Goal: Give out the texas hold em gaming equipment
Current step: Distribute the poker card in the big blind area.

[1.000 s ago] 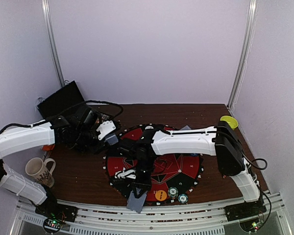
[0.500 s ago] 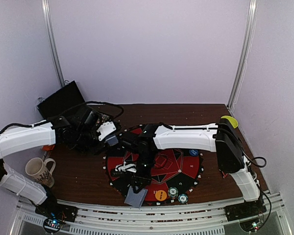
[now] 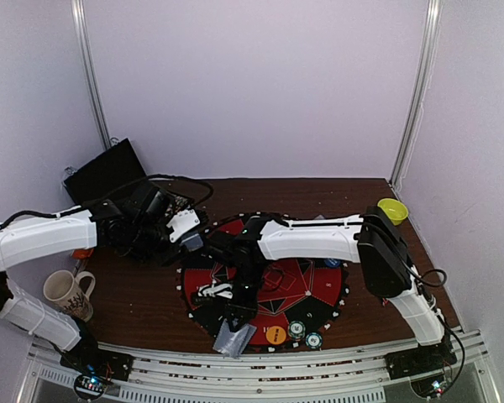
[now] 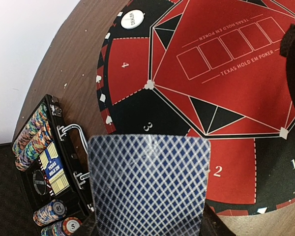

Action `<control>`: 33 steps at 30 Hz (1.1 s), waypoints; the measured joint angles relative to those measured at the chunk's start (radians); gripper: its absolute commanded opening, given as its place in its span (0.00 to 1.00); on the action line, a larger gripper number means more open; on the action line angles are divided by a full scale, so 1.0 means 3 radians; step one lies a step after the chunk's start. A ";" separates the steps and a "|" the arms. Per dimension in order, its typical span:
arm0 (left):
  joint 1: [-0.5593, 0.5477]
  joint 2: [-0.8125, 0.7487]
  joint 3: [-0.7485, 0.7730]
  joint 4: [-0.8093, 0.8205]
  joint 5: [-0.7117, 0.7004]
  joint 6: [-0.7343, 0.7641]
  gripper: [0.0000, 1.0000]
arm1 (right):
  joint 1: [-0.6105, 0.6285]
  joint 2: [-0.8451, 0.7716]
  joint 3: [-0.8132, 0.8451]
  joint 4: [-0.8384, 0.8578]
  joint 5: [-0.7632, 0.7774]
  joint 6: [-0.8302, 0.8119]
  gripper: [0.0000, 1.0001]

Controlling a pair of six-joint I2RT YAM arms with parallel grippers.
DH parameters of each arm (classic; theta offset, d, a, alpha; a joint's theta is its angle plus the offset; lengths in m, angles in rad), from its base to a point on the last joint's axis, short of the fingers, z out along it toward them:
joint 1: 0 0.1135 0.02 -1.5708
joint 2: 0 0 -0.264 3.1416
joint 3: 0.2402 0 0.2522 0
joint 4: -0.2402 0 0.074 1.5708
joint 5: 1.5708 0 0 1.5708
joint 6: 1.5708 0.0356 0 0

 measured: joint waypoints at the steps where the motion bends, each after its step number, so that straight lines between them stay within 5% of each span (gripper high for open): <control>1: 0.0000 0.0004 0.0000 0.0000 0.0000 0.0001 0.52 | 0.0001 0.0004 0.0000 0.0013 0.0020 0.0010 0.12; 11: 0.0000 0.0017 0.0000 0.0000 0.0003 0.0013 0.52 | -0.0020 -0.0003 -0.0061 0.0175 0.0216 0.0168 0.18; 25: 0.0000 0.0017 -0.0034 0.0005 0.0008 0.0022 0.52 | -0.0057 -0.0198 -0.0305 0.0320 0.0407 0.0341 0.12; 33: 0.0000 0.0017 -0.0048 0.0006 0.0006 0.0022 0.52 | -0.0065 -0.0585 -0.0820 0.0716 0.0418 0.0439 0.16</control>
